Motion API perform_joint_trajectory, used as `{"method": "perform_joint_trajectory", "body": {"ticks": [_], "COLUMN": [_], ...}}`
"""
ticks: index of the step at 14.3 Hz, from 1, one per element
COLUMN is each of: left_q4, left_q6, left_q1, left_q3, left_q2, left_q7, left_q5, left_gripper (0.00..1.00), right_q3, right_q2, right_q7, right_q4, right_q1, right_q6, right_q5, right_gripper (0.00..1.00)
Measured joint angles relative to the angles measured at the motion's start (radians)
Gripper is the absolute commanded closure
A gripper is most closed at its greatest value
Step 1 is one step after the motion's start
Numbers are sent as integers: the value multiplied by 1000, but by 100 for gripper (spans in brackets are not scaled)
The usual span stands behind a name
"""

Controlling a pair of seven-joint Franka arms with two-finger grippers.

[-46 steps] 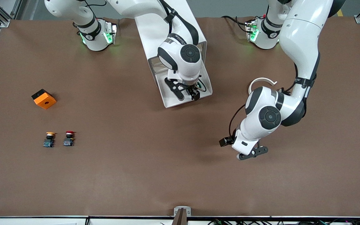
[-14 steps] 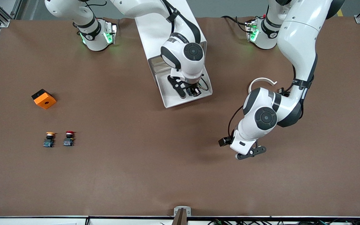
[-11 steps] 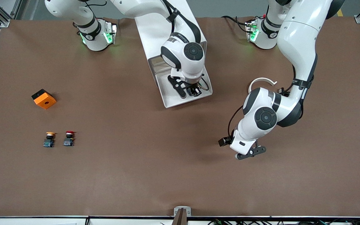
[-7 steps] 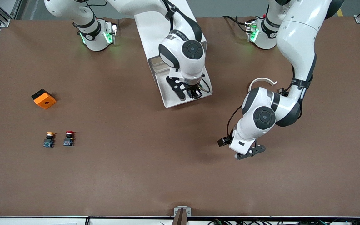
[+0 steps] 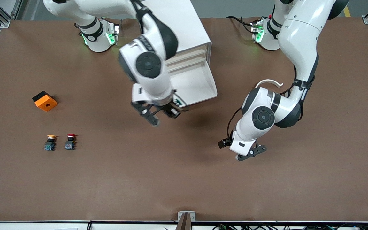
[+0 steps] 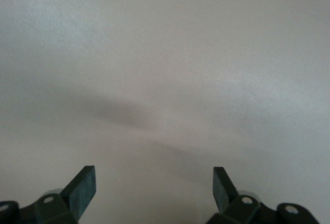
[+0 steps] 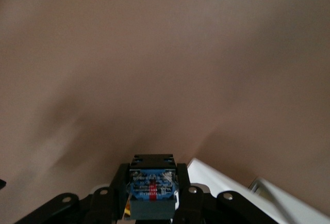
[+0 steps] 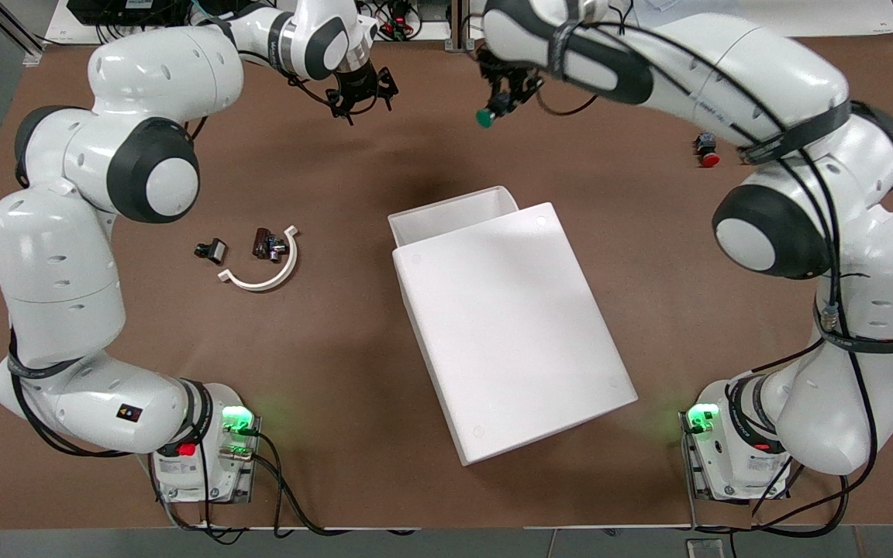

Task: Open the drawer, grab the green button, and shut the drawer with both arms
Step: 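Lift the button out with the right gripper while the left gripper nears the drawer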

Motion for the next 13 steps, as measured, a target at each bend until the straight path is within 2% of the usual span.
{"method": "perform_joint_trajectory", "body": {"ticks": [5, 10, 13], "left_q4": [-26, -58, -75], "left_q6": [0, 0, 0], "left_q1": [-39, -90, -122], "left_q3": [0, -1, -1], "left_q2": [0, -2, -4], "left_q7": [-28, -146, -174], "left_q5": [1, 3, 3], "left_gripper": [0, 0, 0], "right_q3": [-2, -3, -3], "right_q2": [-7, 29, 76], "right_q7": [-432, -723, -803], "right_q4": [-13, -117, -154], "right_q1": [-180, -279, -331], "right_q6": [-3, 168, 226], "right_q5": [1, -6, -62], "right_gripper": [100, 100, 100]}}
